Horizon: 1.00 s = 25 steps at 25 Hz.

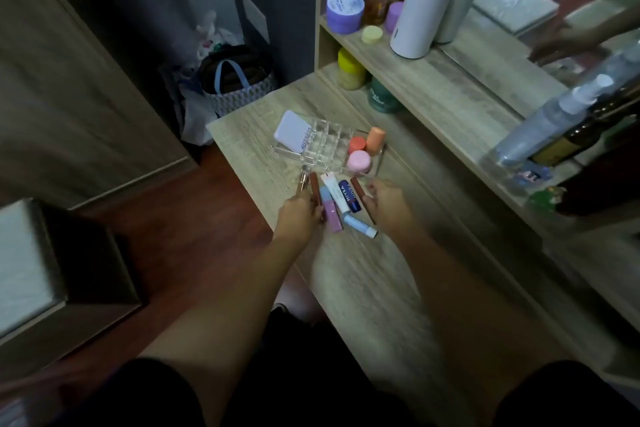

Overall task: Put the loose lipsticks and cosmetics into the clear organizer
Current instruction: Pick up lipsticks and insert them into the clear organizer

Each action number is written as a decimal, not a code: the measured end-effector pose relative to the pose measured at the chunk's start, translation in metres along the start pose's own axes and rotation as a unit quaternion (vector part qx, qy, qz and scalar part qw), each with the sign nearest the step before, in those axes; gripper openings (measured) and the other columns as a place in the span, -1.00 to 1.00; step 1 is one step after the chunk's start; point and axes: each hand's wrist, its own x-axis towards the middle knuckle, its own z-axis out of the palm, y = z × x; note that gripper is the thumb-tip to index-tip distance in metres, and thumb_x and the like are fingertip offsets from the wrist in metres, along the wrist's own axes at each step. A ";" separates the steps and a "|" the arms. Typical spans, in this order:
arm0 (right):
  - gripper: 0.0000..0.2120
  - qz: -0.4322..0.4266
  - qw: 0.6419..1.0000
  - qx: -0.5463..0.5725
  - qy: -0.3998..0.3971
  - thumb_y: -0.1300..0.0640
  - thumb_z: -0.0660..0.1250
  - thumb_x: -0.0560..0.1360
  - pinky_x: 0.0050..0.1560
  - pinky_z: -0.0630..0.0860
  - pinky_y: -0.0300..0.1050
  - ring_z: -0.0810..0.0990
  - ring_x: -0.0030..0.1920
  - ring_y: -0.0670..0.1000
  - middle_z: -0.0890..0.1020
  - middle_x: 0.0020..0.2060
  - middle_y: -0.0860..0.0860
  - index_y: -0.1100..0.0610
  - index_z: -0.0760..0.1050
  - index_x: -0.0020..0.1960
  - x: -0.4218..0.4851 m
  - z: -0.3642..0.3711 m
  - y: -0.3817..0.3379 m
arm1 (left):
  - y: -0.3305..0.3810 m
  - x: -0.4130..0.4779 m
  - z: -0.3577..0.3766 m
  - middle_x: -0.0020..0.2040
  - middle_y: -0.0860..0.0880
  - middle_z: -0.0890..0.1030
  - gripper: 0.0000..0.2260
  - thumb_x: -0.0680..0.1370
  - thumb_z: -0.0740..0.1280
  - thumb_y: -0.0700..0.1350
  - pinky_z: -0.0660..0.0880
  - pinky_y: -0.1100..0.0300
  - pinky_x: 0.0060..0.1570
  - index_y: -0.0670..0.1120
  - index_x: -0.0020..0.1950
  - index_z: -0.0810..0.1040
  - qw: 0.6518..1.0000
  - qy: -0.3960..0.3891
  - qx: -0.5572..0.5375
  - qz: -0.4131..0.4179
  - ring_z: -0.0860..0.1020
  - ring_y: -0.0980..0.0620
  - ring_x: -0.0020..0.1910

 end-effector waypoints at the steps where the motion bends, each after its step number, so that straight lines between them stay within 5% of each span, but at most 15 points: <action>1: -0.72 -0.003 1.000 0.007 -0.003 0.24 0.27 0.49 0.14 0.49 0.15 0.56 0.10 0.24 0.57 0.12 0.25 0.25 0.46 0.19 0.004 0.001 0.000 | 0.000 0.002 0.002 -0.08 -0.31 0.63 -0.82 0.48 0.32 -0.19 0.47 0.00 -0.13 -0.27 0.02 0.49 1.000 0.000 -0.004 -0.004 0.58 -0.28 -0.09; 7: -0.77 0.011 1.000 -0.004 -0.010 0.24 0.30 0.47 0.09 0.54 0.12 0.60 0.02 0.21 0.63 0.01 0.22 0.21 0.47 0.12 0.010 -0.001 -0.008 | 0.003 0.007 0.011 -0.03 -0.29 0.61 -0.65 0.49 0.32 -0.18 0.49 -0.02 -0.12 -0.25 0.24 0.40 1.000 0.006 0.006 -0.027 0.57 -0.27 -0.08; 16: -0.75 0.027 0.999 -0.017 -0.036 0.20 0.33 0.46 0.05 0.58 0.08 0.63 -0.07 0.13 0.66 -0.09 0.17 0.19 0.48 0.13 0.014 -0.007 -0.011 | 0.006 0.009 0.006 -0.01 -0.26 0.61 -0.65 0.43 0.38 -0.17 0.45 0.06 -0.13 -0.22 0.15 0.40 0.993 0.002 -0.060 -0.097 0.57 -0.25 -0.05; 19: -0.77 0.013 0.997 0.075 0.016 0.21 0.33 0.45 -0.07 0.60 0.00 0.62 -0.20 0.05 0.67 -0.22 0.10 0.20 0.52 0.10 0.012 -0.014 -0.015 | 0.004 0.006 -0.004 -0.06 -0.18 0.62 -0.63 0.37 0.43 -0.13 0.40 0.17 -0.18 -0.18 0.13 0.45 0.990 0.011 -0.095 -0.103 0.53 -0.09 -0.16; 22: -0.73 0.026 0.974 0.220 0.054 0.19 0.36 0.45 -0.28 0.46 -0.44 0.49 -0.32 -0.18 0.54 -0.34 -0.11 0.17 0.53 0.15 0.012 -0.024 -0.023 | 0.010 0.010 -0.021 -0.24 -0.04 0.61 -0.74 0.35 0.44 -0.13 0.52 0.14 -0.18 -0.10 0.01 0.56 0.979 0.008 -0.191 -0.069 0.56 -0.03 -0.22; 25: -0.75 0.016 0.942 0.329 0.061 0.19 0.37 0.46 -0.28 0.48 -0.42 0.57 -0.32 -0.23 0.59 -0.24 -0.05 0.17 0.53 0.13 0.017 -0.036 -0.031 | 0.017 0.027 -0.045 -0.27 -0.04 0.61 -0.85 0.40 0.40 -0.14 0.59 -0.03 -0.13 -0.07 -0.05 0.56 0.969 0.009 -0.244 -0.025 0.60 -0.07 -0.23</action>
